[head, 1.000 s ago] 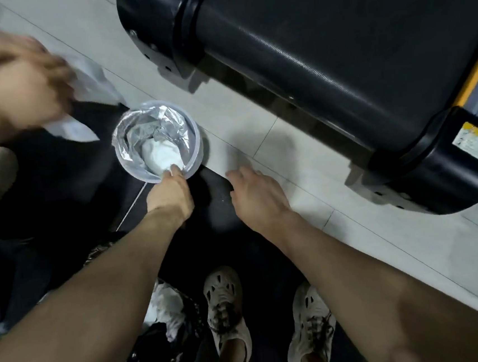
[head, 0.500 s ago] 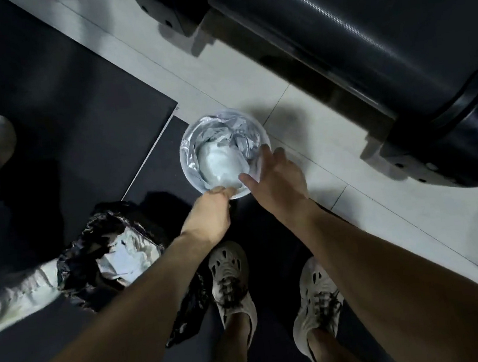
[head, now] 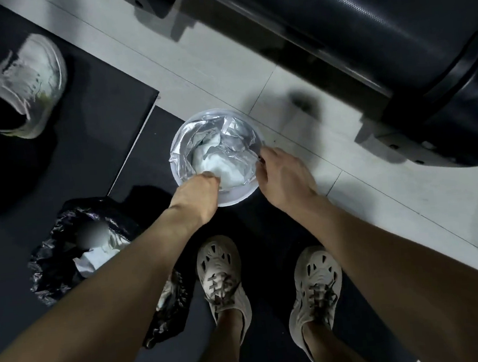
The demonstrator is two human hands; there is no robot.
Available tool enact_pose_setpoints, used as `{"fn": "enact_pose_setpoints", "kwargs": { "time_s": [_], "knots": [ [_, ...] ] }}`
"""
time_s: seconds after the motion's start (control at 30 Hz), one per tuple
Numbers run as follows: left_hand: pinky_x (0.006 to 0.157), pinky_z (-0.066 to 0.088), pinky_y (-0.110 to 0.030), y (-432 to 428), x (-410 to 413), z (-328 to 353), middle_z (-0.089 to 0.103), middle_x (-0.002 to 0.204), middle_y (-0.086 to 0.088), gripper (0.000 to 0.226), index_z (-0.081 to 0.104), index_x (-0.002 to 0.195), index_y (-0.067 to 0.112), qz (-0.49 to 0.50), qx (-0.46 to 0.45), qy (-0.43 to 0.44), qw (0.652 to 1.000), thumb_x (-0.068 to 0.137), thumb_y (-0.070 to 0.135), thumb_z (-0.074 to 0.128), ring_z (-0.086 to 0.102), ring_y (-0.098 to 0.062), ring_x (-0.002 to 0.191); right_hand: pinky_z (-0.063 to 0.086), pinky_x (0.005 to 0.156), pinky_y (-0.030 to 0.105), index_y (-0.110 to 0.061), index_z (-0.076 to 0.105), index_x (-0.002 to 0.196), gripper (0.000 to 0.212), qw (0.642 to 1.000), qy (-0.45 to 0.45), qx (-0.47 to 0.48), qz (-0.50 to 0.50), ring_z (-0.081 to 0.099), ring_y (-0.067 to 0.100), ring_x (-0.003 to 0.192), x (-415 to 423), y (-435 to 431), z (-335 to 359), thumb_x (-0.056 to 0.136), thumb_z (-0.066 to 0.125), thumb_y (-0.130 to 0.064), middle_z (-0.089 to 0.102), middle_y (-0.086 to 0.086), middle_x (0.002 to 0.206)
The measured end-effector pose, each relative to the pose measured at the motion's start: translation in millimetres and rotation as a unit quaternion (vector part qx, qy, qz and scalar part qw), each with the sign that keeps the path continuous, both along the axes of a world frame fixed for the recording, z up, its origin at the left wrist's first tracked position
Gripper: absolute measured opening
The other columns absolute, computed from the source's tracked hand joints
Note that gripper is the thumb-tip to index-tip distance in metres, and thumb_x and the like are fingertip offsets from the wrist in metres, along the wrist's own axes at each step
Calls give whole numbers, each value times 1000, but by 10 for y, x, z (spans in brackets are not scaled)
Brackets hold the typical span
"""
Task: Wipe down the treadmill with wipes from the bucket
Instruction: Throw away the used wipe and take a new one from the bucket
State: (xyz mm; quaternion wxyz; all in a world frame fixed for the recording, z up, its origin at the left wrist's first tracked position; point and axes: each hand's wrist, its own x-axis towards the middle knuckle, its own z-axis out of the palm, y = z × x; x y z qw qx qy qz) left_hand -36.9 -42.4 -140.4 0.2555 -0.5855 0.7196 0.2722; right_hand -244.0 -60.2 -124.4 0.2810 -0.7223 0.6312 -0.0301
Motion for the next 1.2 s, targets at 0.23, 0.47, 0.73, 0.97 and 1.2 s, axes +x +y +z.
{"fn": "enact_pose_setpoints", "kwargs": {
  "time_s": [0.23,0.47,0.73,0.97,1.2],
  "knots": [
    [104,58,-44,-311,-152,-442,65,139,-12,34,59,141,12,-18,14,-66,998,107,14,57,67,-33,127,54,72,39,-9,69,95,31,998,-2,-34,-56,70,38,76,112,-168,-197,105,55,-34,75,14,84],
    [96,58,-46,-460,-143,-852,70,124,-18,41,66,127,9,192,21,1,981,94,32,75,69,-37,112,48,51,32,-5,65,82,23,988,6,-157,5,59,32,49,81,-162,-445,98,63,-22,62,17,60],
    [65,51,-30,-497,-333,-769,73,93,-7,25,68,111,13,201,-74,-21,976,106,32,52,73,-25,81,49,47,30,-6,69,92,21,974,65,-212,52,59,28,47,55,-146,-551,97,71,-26,62,12,59],
    [79,55,-37,-364,-321,-445,70,100,-12,15,61,115,11,264,-14,94,960,103,20,57,70,-35,90,54,54,35,-1,69,106,32,991,24,-130,33,62,30,55,67,-149,-459,106,58,-30,66,16,67],
    [71,40,-40,-151,-205,205,62,83,-6,22,43,129,5,340,-109,141,923,109,15,45,62,-41,81,40,67,31,-3,66,120,33,1000,15,-12,21,69,35,82,51,-218,-305,105,65,-33,71,21,88]
  ]
}}
